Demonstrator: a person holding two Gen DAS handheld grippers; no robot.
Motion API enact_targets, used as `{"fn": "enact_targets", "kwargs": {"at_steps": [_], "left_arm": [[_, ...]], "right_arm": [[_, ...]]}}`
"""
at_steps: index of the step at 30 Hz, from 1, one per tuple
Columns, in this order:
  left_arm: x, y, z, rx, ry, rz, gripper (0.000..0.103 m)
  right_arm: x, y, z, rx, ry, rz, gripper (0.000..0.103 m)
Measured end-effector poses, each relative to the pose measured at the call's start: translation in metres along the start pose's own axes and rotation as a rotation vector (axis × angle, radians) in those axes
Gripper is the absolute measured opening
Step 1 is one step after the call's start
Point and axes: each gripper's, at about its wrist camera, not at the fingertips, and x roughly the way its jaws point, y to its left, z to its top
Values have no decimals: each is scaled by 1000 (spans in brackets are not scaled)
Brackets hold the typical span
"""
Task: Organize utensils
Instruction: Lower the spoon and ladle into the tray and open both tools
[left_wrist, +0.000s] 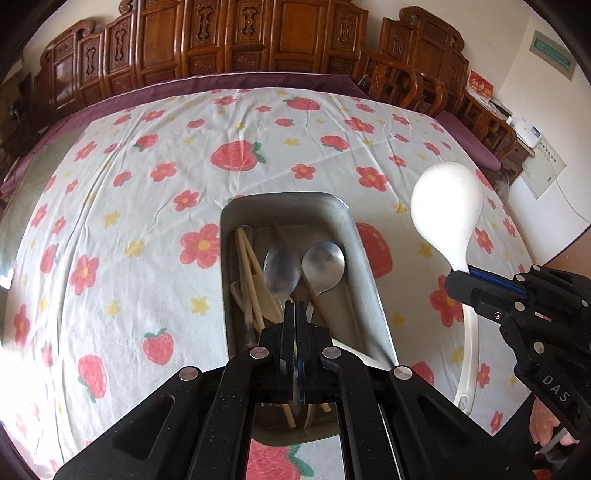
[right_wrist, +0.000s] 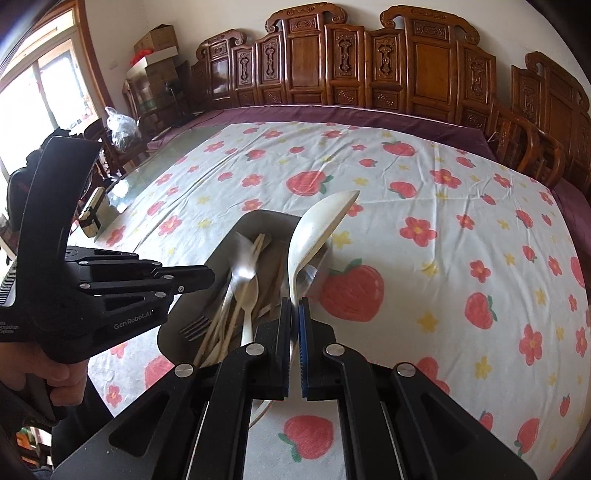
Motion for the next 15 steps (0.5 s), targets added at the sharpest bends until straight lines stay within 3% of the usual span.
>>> {"fn": "enact_targets", "kwargs": {"at_steps": [15], "left_arm": [[-32, 49, -18, -59, -55, 23, 3]], "right_arm": [[47, 35, 19, -20, 36, 35, 5]]}}
